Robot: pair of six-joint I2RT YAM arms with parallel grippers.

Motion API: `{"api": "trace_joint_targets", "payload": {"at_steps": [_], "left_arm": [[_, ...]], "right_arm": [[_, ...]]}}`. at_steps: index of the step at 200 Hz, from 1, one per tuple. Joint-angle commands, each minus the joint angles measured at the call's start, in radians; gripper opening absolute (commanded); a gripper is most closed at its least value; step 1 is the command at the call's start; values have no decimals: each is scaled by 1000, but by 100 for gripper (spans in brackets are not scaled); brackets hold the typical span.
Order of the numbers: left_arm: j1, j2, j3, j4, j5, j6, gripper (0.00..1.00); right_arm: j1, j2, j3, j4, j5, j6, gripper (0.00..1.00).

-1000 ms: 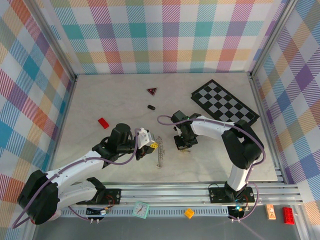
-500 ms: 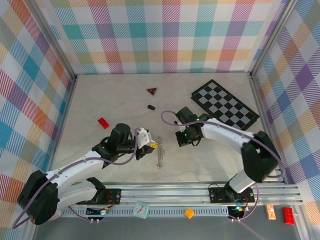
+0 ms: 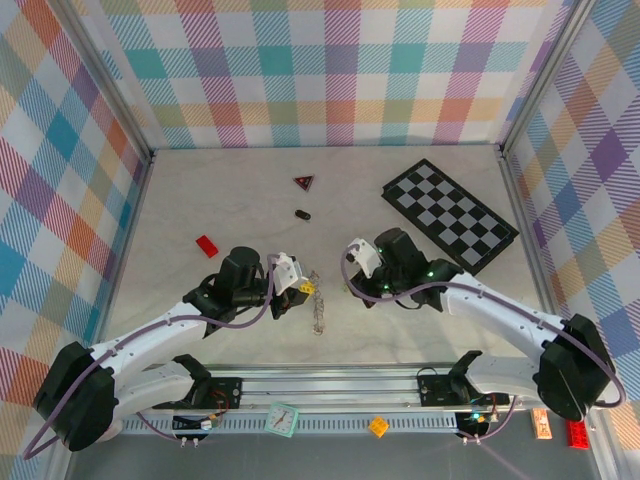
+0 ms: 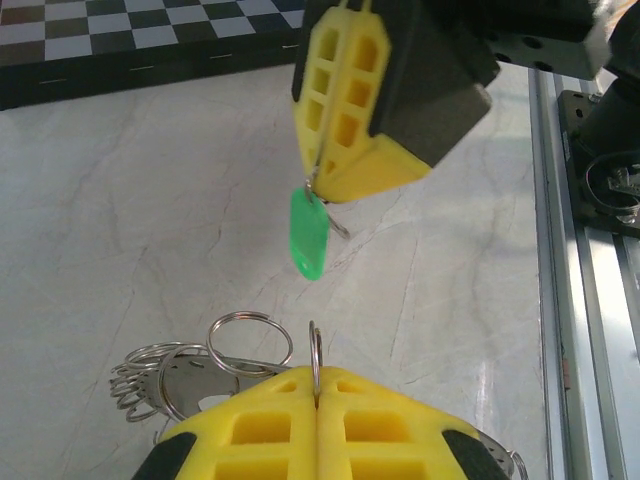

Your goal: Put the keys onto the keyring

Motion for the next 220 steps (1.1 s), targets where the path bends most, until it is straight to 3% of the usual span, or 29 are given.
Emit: {"api": "trace_joint_targets", "payload": {"at_steps": [1, 132, 220], "left_arm": [[-15, -4, 9, 55, 13, -40, 0], [-16, 6, 10, 55, 30, -16, 0], [-36, -6, 10, 31, -5, 40, 0]], "right_arm": [[13, -42, -27, 130, -132, -102, 0], [80, -1, -33, 191, -158, -199, 0], [144, 58, 31, 203, -49, -253, 0]]}}
